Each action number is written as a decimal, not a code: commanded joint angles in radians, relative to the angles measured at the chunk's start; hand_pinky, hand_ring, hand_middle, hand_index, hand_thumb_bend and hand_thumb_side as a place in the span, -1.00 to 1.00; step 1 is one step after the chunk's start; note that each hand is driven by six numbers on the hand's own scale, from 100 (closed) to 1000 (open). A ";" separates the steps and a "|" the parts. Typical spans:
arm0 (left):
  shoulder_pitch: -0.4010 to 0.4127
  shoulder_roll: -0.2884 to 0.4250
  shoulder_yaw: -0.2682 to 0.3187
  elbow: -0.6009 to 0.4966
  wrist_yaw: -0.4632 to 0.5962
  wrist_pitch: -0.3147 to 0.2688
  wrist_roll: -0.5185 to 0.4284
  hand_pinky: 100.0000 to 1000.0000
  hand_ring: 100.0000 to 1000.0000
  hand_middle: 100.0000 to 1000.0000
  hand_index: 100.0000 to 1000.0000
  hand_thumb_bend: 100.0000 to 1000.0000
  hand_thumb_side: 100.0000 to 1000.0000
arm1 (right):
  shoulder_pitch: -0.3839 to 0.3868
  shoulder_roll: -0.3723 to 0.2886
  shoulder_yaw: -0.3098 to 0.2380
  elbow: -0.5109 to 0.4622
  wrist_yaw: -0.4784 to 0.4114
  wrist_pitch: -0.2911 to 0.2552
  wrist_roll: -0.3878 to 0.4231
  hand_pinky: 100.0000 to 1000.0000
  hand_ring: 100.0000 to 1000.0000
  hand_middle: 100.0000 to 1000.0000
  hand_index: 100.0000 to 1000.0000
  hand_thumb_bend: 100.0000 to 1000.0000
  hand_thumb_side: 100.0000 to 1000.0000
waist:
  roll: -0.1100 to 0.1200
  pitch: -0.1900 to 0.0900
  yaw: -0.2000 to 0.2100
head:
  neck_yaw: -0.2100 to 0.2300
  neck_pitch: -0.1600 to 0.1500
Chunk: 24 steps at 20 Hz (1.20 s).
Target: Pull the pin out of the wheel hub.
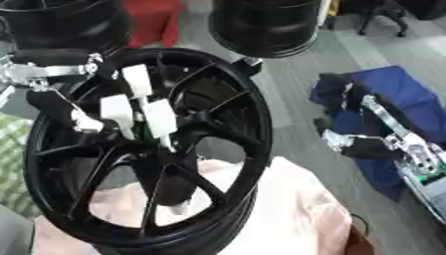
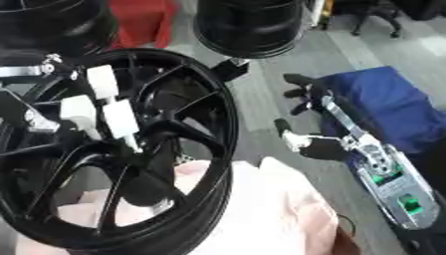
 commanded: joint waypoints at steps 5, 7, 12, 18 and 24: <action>-0.015 0.019 0.011 -0.014 -0.014 -0.157 -0.110 0.12 -0.25 -0.33 0.19 -1.00 -0.58 | -0.010 -0.028 -0.008 -0.007 -0.007 0.000 0.001 0.28 0.69 0.91 0.92 -0.75 -0.66 | -0.002 -0.019 0.000 | 0.001 0.000; -0.015 0.019 0.012 -0.013 -0.018 -0.148 -0.086 0.05 -0.32 -0.38 0.13 -1.00 -0.61 | -0.010 -0.028 -0.008 -0.007 -0.007 0.000 0.001 0.28 0.69 0.91 0.92 -0.75 -0.65 | -0.002 -0.019 0.000 | 0.001 0.000; -0.017 0.020 0.014 -0.016 -0.031 -0.139 -0.052 -0.12 -0.50 -0.48 0.05 -1.00 -0.63 | -0.010 -0.028 -0.008 -0.006 -0.007 -0.001 0.002 0.28 0.69 0.91 0.92 -0.75 -0.65 | -0.003 -0.018 0.001 | 0.002 0.001; -0.022 0.021 0.018 -0.023 -0.038 -0.140 -0.037 -0.29 -0.65 -0.50 0.02 -1.00 -0.62 | -0.010 -0.028 -0.008 -0.006 -0.008 -0.001 0.002 0.28 0.69 0.91 0.92 -0.75 -0.65 | -0.002 -0.019 0.001 | 0.002 0.001; -0.031 0.028 0.024 -0.043 -0.033 -0.136 -0.032 -0.30 -0.66 -0.55 0.00 -1.00 -0.61 | -0.010 -0.029 -0.008 -0.005 -0.007 -0.001 0.002 0.28 0.69 0.91 0.92 -0.75 -0.65 | -0.001 -0.021 0.002 | 0.000 0.000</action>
